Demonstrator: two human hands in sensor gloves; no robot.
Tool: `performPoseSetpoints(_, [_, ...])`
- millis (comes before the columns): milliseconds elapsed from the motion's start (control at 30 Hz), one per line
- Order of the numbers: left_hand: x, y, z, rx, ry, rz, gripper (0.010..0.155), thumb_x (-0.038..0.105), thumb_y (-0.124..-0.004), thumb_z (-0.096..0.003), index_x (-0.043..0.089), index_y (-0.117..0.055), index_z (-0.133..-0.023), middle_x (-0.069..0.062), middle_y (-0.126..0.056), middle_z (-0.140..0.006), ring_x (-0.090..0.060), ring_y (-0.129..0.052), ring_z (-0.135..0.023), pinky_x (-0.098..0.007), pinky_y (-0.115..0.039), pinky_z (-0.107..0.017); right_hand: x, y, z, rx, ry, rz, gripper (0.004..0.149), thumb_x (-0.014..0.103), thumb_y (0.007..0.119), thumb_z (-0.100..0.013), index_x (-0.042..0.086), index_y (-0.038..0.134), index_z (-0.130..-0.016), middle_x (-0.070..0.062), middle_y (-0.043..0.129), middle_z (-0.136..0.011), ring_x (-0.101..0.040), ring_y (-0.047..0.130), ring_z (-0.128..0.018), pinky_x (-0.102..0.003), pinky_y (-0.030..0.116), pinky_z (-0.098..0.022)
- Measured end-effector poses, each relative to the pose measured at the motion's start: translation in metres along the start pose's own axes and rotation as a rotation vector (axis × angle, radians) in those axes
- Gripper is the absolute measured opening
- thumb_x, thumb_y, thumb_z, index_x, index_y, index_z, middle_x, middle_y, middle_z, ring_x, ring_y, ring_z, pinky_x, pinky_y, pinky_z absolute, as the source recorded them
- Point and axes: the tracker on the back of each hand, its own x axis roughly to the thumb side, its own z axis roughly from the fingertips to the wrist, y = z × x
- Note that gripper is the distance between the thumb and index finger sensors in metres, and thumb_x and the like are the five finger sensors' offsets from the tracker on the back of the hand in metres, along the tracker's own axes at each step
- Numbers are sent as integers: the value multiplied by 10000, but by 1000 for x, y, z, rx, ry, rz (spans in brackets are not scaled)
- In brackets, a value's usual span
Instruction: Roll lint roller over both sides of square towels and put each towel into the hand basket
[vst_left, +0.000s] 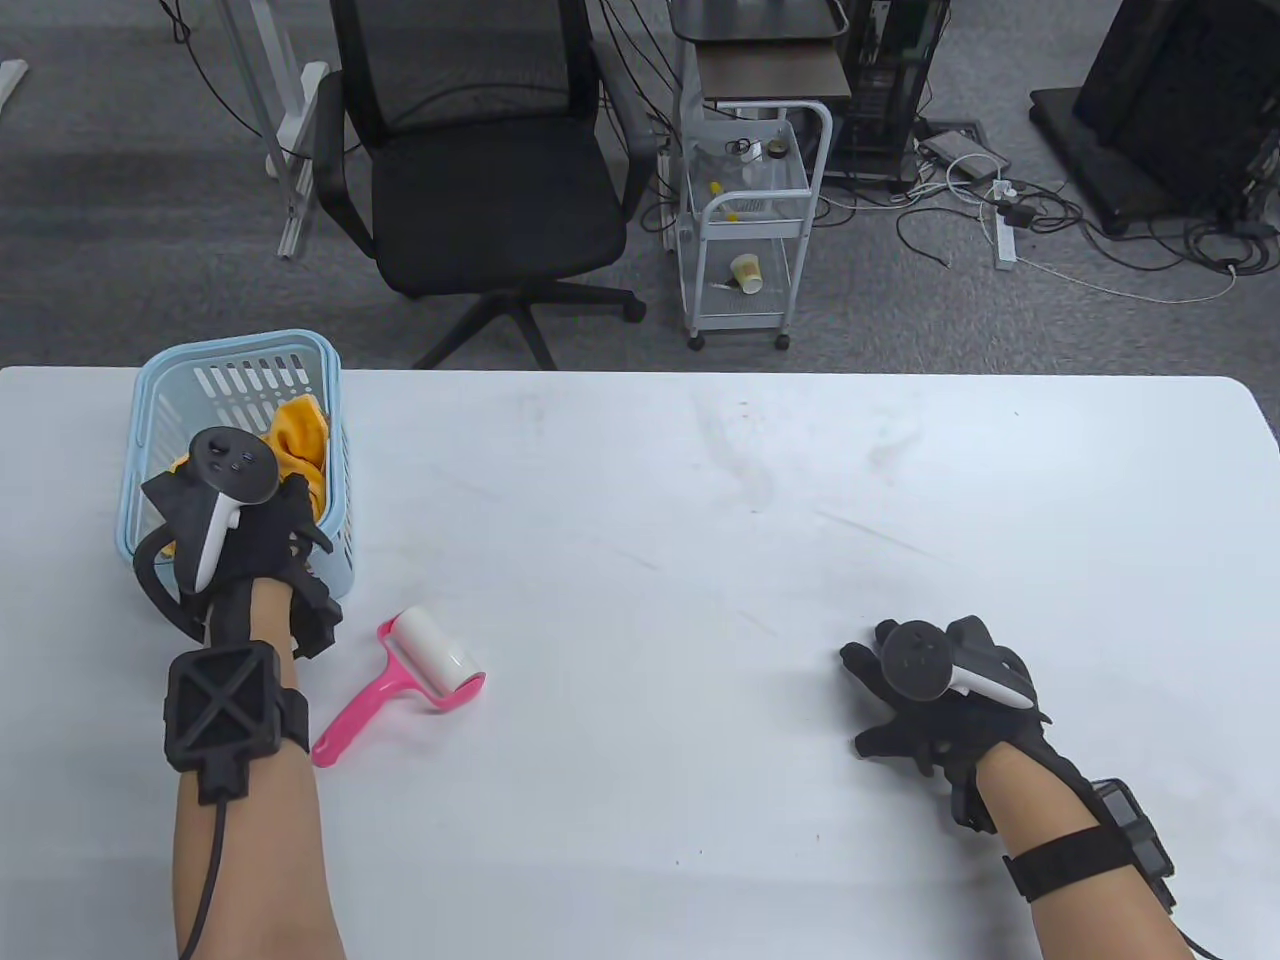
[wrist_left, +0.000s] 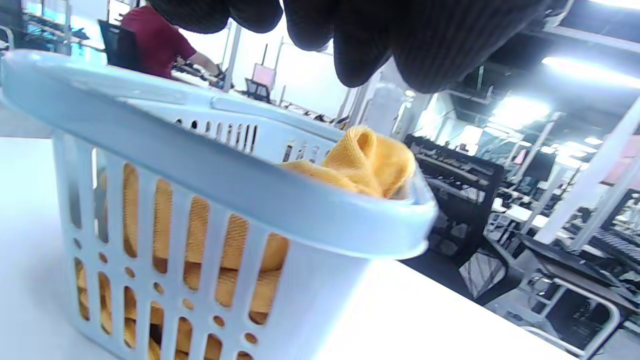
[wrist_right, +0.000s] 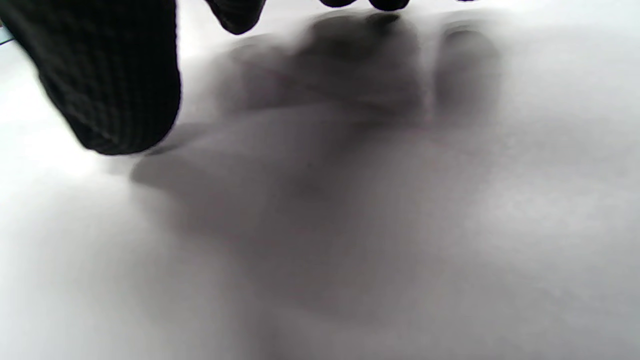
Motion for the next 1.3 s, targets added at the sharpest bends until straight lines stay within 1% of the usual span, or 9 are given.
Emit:
performPoseSetpoints(200, [39,10,48,-3,-174,21,588,476,-721,-548,271,-577,-1080,-102,-382,-1217,-451,-382,-1111,-588,-479,-746,2,-1,0,-9,-6,3,917,563,887,-426,288,361,-1124,-206,237,-1162,-522,293,-1052,-738,406,-687])
performPoseSetpoints(333, [71,1,91,-15,-289,50,603,482,-721,-550,266,-559,-1089,-121,-382,-1220,-471,-391,-1109,-597,-475,-748,3,1,0,-3,-9,-24,886,562,863,-445,291,361,-1123,-208,241,-1161,-522,300,-1051,-736,410,-686])
performPoseSetpoints(500, [102,-25,141,-6,-414,0,613,490,-723,-546,258,-561,-1090,-123,-400,-1220,-477,-407,-1108,-600,-480,-748,5,0,0,-11,-14,-46,871,565,845,-456,292,357,-1123,-206,238,-1161,-521,296,-1050,-733,411,-686])
performPoseSetpoints(633, [117,-67,175,-38,-481,-14,626,495,-728,-542,255,-555,-1093,-133,-373,-1222,-486,-387,-1107,-604,-469,-748,9,-2,2,-38,-25,-57,826,572,789,-483,287,357,-1126,-208,237,-1160,-519,295,-1051,-729,415,-687])
performPoseSetpoints(867, [118,-127,189,-110,-537,-53,624,489,-726,-533,250,-564,-1086,-132,-388,-1215,-482,-400,-1100,-602,-477,-741,22,-20,10,-152,-26,-75,805,563,764,-495,261,368,-1127,-195,251,-1159,-505,299,-1053,-717,427,-690])
performPoseSetpoints(1033, [122,-137,192,-125,-568,-72,618,486,-705,-537,257,-542,-1087,-123,-364,-1215,-470,-372,-1103,-598,-467,-743,50,-63,29,-265,-31,-8,782,552,745,-505,246,384,-1128,-181,271,-1161,-492,295,-1058,-712,432,-691])
performPoseSetpoints(1133, [122,-138,196,-96,-594,-109,613,481,-699,-536,257,-539,-1084,-122,-370,-1210,-464,-374,-1102,-594,-472,-740,65,-83,44,-347,-38,-46,760,538,728,-519,231,394,-1130,-180,283,-1163,-489,293,-1059,-712,432,-690])
performPoseSetpoints(1233, [119,-141,199,-91,-614,-110,601,474,-694,-532,253,-561,-1075,-122,-389,-1203,-453,-382,-1099,-595,-477,-731,79,-88,60,-458,-25,-63,725,518,710,-533,210,431,-1127,-171,308,-1164,-477,291,-1060,-710,431,-690])
performPoseSetpoints(1300, [119,-141,201,-98,-627,-87,597,473,-677,-534,251,-558,-1074,-122,-382,-1201,-449,-373,-1097,-593,-473,-730,87,-81,69,-540,-6,-79,698,504,685,-545,193,451,-1124,-169,320,-1163,-469,279,-1059,-707,424,-688])
